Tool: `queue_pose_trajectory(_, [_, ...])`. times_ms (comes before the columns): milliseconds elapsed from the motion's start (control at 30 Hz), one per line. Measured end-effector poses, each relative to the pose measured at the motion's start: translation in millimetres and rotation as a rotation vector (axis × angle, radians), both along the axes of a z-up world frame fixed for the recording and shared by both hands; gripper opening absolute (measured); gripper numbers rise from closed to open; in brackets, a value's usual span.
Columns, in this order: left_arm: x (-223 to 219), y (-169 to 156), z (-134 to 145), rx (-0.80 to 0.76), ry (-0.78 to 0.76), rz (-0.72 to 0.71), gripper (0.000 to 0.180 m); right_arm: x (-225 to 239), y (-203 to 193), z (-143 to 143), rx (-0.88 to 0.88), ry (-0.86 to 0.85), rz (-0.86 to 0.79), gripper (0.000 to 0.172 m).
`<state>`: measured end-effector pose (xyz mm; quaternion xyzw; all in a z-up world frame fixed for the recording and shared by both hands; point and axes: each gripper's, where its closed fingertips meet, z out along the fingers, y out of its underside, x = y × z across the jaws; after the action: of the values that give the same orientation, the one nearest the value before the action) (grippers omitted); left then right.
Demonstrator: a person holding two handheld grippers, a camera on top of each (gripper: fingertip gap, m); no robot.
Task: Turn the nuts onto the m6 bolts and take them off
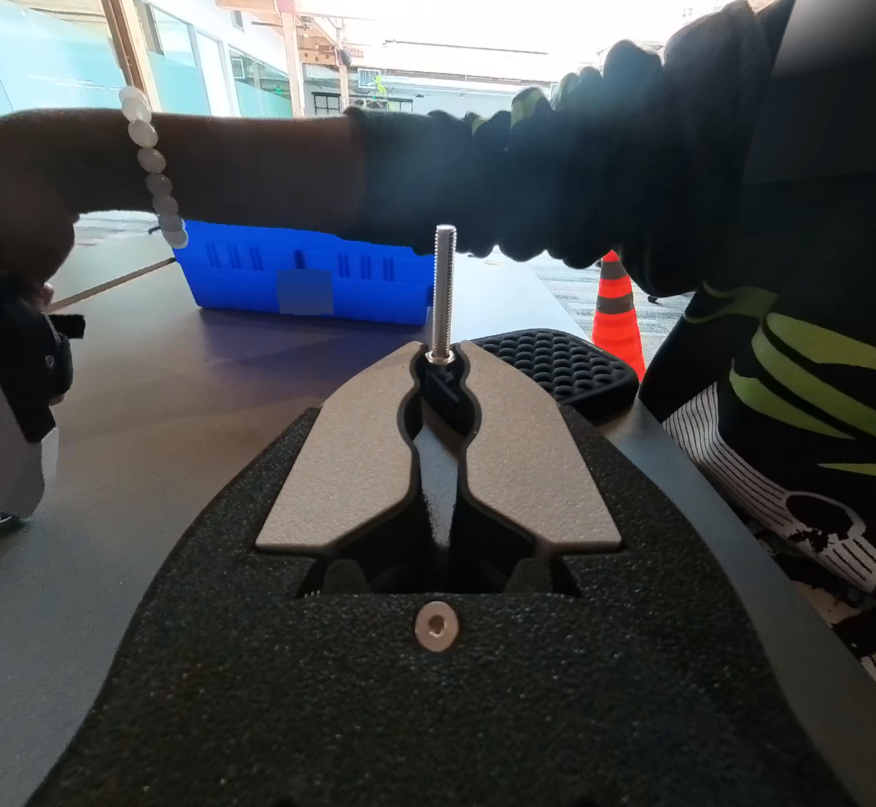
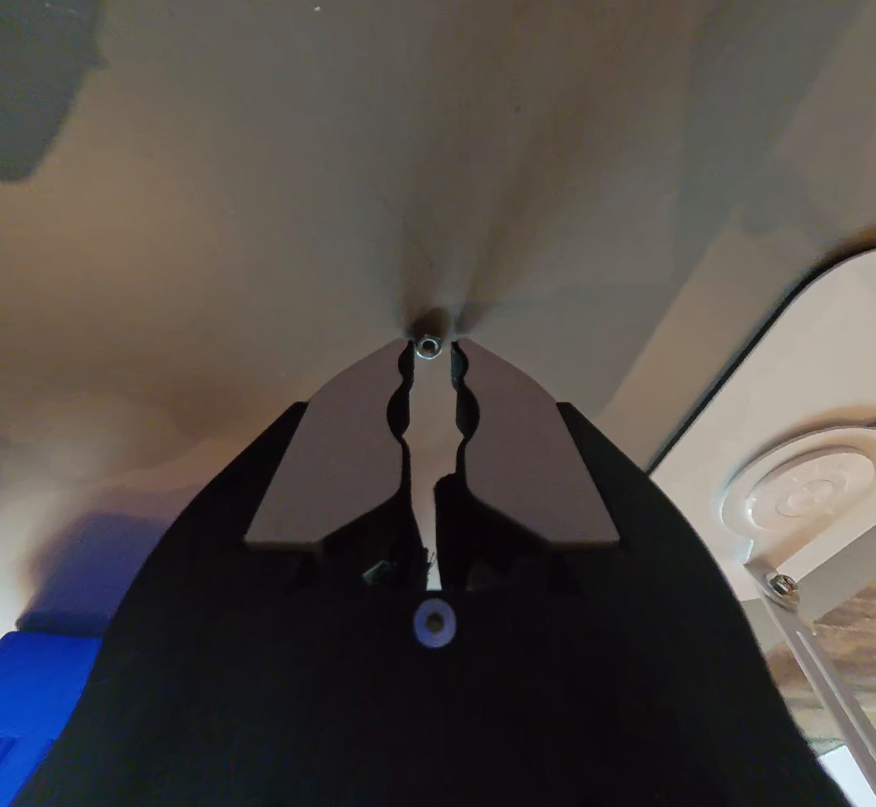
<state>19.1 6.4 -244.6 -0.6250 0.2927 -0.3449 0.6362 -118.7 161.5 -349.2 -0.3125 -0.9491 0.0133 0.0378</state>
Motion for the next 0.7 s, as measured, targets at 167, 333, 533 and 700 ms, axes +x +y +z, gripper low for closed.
queue_pose_trajectory(167, [-0.3, 0.2, 0.1, 0.0, -0.002, 0.001, 0.009, 0.7, -0.2, -1.8, -0.011, 0.0, 0.004, 0.01])
queue_pose_trajectory(333, [-0.2, -0.1, 0.1, 0.0, -0.002, 0.0, 0.009, 5.0, 1.8, 6.6, -0.008, 0.015, 0.007, 0.01])
queue_pose_trajectory(533, [0.3, -0.3, -0.1, 0.001, -0.001, 0.0, 0.009, 34.9, 8.2, 51.6, 0.011, 0.062, -0.018, 0.01])
queue_pose_trajectory(700, [-0.6, 0.1, 0.1, 0.002, -0.002, 0.007, 0.009, 90.6, 23.9, 95.3, 0.067, 0.089, -0.087, 0.01])
